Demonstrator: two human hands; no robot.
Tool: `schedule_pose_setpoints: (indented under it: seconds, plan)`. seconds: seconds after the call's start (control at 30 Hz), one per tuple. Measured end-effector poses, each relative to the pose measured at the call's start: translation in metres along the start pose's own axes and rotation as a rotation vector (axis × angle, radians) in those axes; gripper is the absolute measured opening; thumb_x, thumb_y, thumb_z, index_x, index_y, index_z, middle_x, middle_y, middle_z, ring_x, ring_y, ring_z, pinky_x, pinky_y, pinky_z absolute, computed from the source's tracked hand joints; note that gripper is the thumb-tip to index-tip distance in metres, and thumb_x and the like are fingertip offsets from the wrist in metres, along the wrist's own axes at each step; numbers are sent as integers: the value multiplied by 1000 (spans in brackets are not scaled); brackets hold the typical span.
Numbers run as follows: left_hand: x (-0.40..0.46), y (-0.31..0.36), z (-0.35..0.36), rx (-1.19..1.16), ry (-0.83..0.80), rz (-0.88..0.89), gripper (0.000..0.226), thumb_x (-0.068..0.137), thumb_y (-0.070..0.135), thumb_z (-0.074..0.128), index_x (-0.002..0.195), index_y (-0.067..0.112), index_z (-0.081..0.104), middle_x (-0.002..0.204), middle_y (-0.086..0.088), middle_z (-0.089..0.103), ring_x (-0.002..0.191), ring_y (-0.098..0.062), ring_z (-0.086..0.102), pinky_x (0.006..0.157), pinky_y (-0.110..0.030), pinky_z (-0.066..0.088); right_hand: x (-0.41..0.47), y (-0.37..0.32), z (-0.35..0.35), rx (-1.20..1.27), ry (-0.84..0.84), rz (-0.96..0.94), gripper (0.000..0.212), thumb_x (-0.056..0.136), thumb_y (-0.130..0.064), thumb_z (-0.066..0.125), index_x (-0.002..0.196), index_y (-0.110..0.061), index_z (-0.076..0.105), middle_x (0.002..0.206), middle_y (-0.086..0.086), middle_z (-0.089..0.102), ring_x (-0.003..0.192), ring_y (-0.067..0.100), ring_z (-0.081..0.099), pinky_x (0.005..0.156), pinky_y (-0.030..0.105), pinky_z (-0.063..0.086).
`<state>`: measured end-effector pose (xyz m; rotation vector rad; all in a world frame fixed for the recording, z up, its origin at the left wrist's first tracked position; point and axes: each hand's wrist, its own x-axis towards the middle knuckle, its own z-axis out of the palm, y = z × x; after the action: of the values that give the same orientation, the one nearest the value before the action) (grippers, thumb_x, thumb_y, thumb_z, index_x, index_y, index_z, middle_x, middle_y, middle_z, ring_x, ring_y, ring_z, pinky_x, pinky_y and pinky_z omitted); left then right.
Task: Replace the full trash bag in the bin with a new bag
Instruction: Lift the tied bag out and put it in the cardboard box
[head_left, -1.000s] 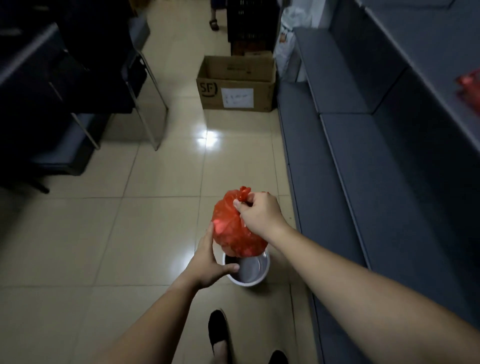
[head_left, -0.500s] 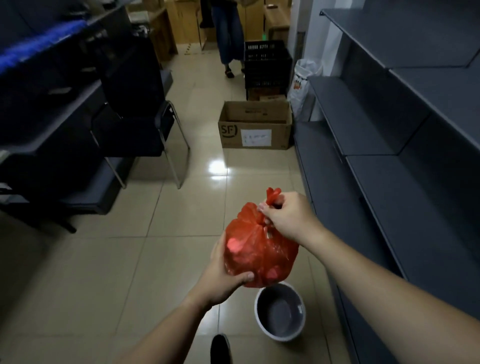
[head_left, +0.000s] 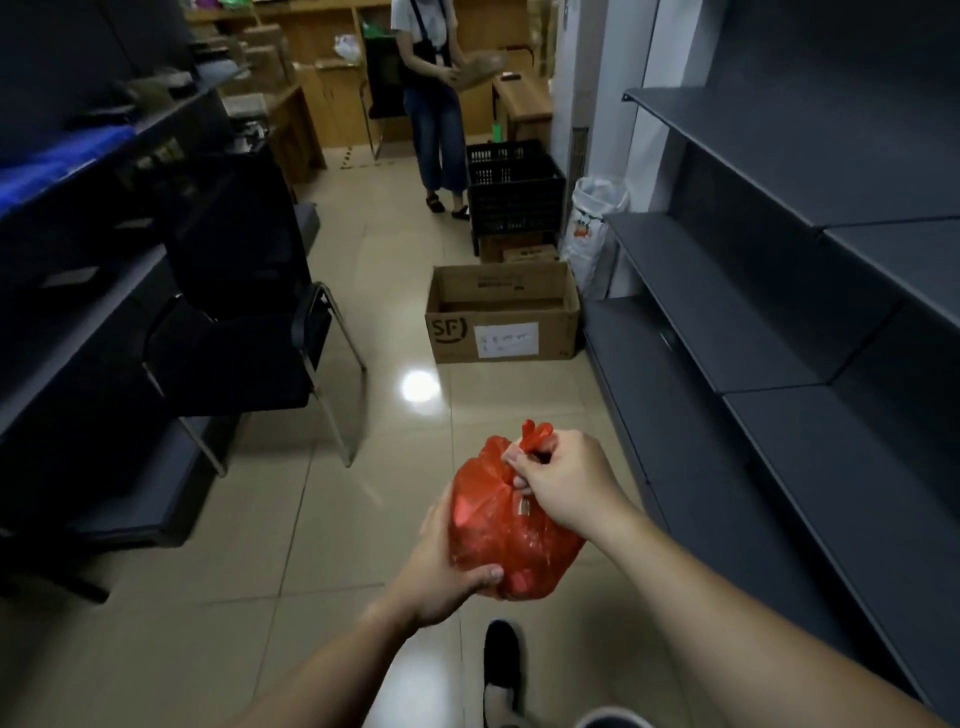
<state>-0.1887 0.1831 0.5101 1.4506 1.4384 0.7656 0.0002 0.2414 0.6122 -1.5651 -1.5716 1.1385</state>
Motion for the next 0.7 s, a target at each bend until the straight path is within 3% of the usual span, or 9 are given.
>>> schedule_pose_setpoints:
  seconds: [0.1, 0.17, 0.23, 0.3, 0.4, 0.43, 0.57, 0.63, 0.7]
  plan:
    - [56, -7, -21, 5, -19, -8, 116, 64, 39, 89, 148, 39, 9, 144, 8, 27, 135, -14, 35, 108, -23, 34, 61, -3, 11, 5, -23, 22, 19, 87, -34, 69, 75, -22, 76, 66, -7, 75, 62, 2, 71, 69, 31, 59]
    - [98, -10, -35, 23, -33, 14, 112, 65, 41, 90, 145, 42, 11, 146, 10, 29, 135, -8, 36, 103, -11, 33, 106, -5, 15, -4, -46, 43, 19, 86, -36, 68, 73, -23, 76, 66, -9, 75, 61, 4, 71, 69, 34, 60]
    - [145, -9, -52, 47, -38, 4, 115, 65, 39, 90, 150, 32, 13, 151, 4, 27, 136, -7, 34, 94, 1, 30, 154, -11, 16, 10, -67, 59, 17, 85, -34, 69, 74, -22, 76, 68, -7, 76, 63, 6, 72, 70, 39, 62]
    - [194, -5, -71, 42, -46, -28, 118, 67, 32, 90, 154, 19, 11, 155, -5, 23, 138, -11, 31, 91, 3, 30, 201, -21, 15, 20, -83, 59, 17, 84, -33, 70, 75, -20, 76, 70, -5, 76, 65, 7, 73, 72, 43, 62]
    - [265, 4, -94, 73, -27, -30, 119, 67, 34, 89, 156, 18, 11, 154, -5, 26, 139, -13, 30, 102, -8, 27, 270, -39, 11, 3, -107, 39, 17, 83, -35, 68, 77, -21, 76, 73, -6, 77, 67, 8, 73, 73, 44, 62]
    - [289, 7, -101, 76, -22, -31, 119, 67, 32, 89, 156, 17, 11, 154, -4, 26, 137, -12, 30, 101, -4, 26, 293, -45, 9, -6, -107, 34, 15, 83, -35, 68, 77, -23, 76, 72, -6, 77, 65, 9, 73, 71, 43, 62]
    - [382, 14, -129, 48, -17, -61, 119, 66, 25, 88, 156, 18, 11, 153, -4, 25, 132, -11, 33, 82, 9, 29, 384, -64, 6, -80, -102, 2, 14, 85, -36, 69, 75, -26, 74, 69, -10, 75, 63, 3, 71, 72, 39, 60]
    - [431, 18, -143, 46, -22, -64, 121, 65, 29, 88, 156, 20, 10, 154, -3, 22, 132, -12, 33, 83, 7, 33, 432, -69, 4, -87, -91, -3, 14, 85, -34, 69, 75, -26, 75, 71, -11, 75, 64, 1, 71, 73, 38, 60]
    - [481, 21, -157, 45, -25, -52, 121, 64, 33, 87, 157, 22, 10, 155, -1, 23, 135, -15, 34, 99, -9, 38, 483, -73, 5, -103, -68, -6, 14, 85, -35, 69, 75, -26, 74, 73, -14, 75, 67, 0, 70, 75, 37, 60]
